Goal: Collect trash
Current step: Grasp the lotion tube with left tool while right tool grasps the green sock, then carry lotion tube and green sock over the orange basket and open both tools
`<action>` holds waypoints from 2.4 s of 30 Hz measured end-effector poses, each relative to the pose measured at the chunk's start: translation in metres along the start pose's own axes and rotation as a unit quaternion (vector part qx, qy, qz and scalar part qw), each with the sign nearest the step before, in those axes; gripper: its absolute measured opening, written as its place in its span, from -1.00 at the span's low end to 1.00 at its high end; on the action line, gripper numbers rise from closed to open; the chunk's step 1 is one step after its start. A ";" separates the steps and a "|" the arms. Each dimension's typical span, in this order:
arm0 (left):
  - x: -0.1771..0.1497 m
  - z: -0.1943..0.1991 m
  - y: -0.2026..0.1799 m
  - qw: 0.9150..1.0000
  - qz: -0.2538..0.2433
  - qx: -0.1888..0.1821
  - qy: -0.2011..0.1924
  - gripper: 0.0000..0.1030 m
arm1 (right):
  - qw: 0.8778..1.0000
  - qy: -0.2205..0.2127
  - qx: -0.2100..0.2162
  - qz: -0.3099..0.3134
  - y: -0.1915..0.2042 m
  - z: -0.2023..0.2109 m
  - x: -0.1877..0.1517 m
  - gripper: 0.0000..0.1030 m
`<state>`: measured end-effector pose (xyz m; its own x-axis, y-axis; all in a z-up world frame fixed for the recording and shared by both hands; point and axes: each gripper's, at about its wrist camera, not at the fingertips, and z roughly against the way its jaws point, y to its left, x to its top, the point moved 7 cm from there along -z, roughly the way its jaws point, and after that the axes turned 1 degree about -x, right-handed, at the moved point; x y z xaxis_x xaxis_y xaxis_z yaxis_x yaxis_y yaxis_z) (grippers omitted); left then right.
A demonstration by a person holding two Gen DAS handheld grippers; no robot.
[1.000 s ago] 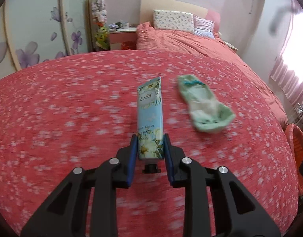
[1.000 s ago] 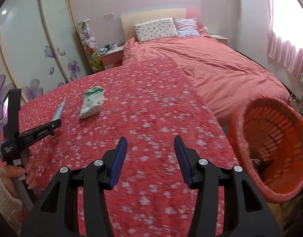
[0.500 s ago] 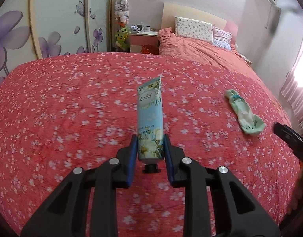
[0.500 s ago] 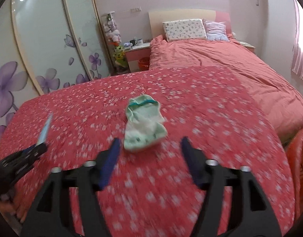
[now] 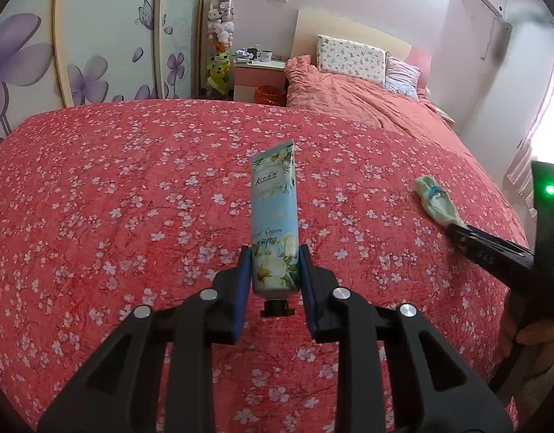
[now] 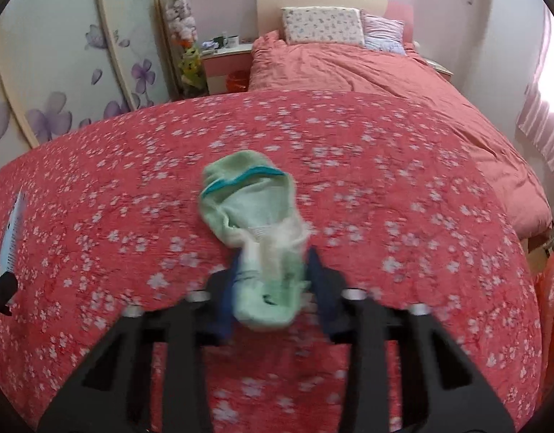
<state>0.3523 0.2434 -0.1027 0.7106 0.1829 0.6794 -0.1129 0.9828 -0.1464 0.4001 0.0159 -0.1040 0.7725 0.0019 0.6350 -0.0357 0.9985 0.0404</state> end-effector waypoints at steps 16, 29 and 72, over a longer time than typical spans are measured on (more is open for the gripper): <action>0.007 0.044 -0.058 0.999 -0.033 -0.027 -0.027 -0.50 | 0.992 -0.102 0.037 -0.065 -0.079 0.115 -0.020 -0.75; -0.006 0.102 -0.149 0.993 -0.083 -0.068 -0.047 -0.50 | 0.973 -0.198 0.026 -0.114 -0.151 0.210 -0.031 -0.75; -0.147 0.081 -0.540 0.919 -0.240 -0.308 0.058 -0.49 | 0.929 -0.230 -0.087 -0.276 -0.368 0.231 -0.112 -0.75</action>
<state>0.2522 -0.3122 -0.0651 0.6490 -0.3065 0.6964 0.6216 0.7414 -0.2530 0.1801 -0.3639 -0.0122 0.2880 -0.4964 0.8189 0.4188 0.8344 0.3584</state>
